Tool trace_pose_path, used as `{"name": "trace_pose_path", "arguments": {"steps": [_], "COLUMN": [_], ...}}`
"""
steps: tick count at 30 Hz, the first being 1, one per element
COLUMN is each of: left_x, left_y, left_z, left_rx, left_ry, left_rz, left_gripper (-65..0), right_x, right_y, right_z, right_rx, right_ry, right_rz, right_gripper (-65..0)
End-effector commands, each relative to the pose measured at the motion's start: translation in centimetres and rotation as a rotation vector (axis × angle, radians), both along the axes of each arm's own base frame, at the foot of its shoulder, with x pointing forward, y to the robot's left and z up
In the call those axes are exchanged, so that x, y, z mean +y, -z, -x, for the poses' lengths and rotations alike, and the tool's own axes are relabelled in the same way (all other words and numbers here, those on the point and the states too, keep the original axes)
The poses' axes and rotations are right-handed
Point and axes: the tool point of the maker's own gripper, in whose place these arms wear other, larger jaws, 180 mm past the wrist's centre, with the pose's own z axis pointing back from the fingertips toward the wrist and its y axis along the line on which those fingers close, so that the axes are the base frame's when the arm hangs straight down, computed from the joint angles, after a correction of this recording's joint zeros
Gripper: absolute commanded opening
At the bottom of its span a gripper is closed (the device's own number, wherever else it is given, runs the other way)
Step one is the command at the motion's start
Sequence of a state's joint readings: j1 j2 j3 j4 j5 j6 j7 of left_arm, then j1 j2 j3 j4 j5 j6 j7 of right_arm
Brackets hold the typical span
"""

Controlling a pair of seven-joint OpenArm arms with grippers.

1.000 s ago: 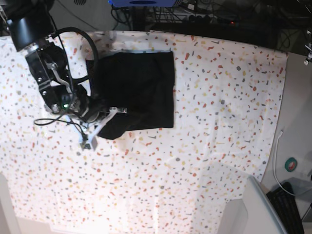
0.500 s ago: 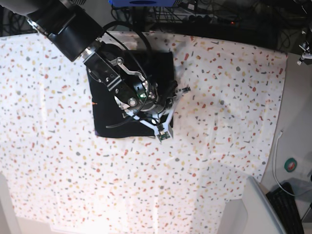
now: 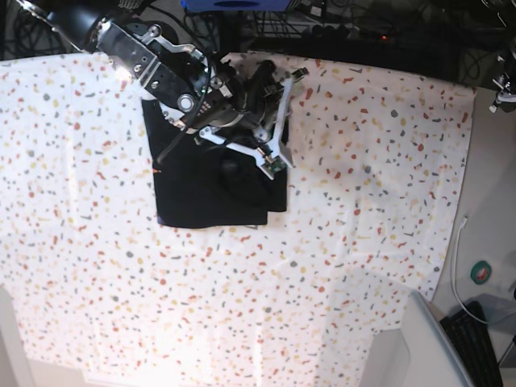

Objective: Layout the t-shirt on the table in an organized manner, then fold the t-shirt properly

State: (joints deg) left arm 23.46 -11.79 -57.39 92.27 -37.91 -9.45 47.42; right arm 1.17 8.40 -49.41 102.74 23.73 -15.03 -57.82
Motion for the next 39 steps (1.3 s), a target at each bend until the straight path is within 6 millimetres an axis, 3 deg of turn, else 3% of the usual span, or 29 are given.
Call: {"name": "trace_pose_path", "arguments": {"steps": [1,2,4,9,15,21,26,28,31,32,35,39], "left_x": [0.7,0.7,0.3,-0.6,-0.6,-0.6,-0.6,-0.5,-0.5,-0.4,-0.4,-0.5], "left_y": [-1.4,-1.5,-1.3,-0.7,-0.5,-0.6,-0.6,-0.6,-0.6,-0.6,-0.6,-0.6], "left_z": [-0.9,-1.0,-1.3,-1.7,-1.6,-1.8,-1.8,-1.7,-1.6,-1.5,-1.6,-1.8], "left_rx": [-0.037,-0.04,-0.04,-0.026,-0.021,-0.027,-0.027,-0.022,-0.02,-0.021,-0.022,-0.025], "left_ry": [0.012,0.012,0.023,0.056,0.053,0.053,0.055,0.056,0.053,0.051,0.053,0.055], "left_rz": [-0.036,-0.036,-0.03,-0.016,-0.012,-0.012,-0.012,-0.014,-0.014,-0.015,-0.016,-0.015], "left_gripper": [-65.0,-65.0,-65.0,-65.0,-65.0,-65.0,-65.0,-65.0,-65.0,-65.0,-65.0,-65.0], "right_x": [0.8,1.1,1.2,-0.8,-3.1,-3.0,-2.6,-2.6,-2.2,-2.1,-1.9,-1.7], "right_y": [-0.8,-0.5,0.2,2.3,2.8,3.9,5.3,5.3,4.9,4.7,4.6,3.1], "right_z": [-0.1,0.5,0.6,-1.1,-2.0,-1.3,-1.8,-1.7,-1.2,-1.2,-0.5,0.6], "right_rx": [-0.023,-0.016,-0.017,-0.076,-0.213,-0.203,-0.246,-0.25,-0.248,-0.249,-0.238,-0.241], "right_ry": [-0.016,-0.036,-0.04,0.081,0.149,0.134,0.14,0.141,0.141,0.142,0.144,0.144], "right_rz": [-0.028,-0.021,-0.014,0.072,0.207,0.237,0.231,0.227,0.206,0.2,0.188,0.141], "right_gripper": [-38.3,-30.5,-24.8,-24.8,-24.5,-24.5,-25.1,-33.5,-60.6,-65.0,-65.0,-65.0]}}
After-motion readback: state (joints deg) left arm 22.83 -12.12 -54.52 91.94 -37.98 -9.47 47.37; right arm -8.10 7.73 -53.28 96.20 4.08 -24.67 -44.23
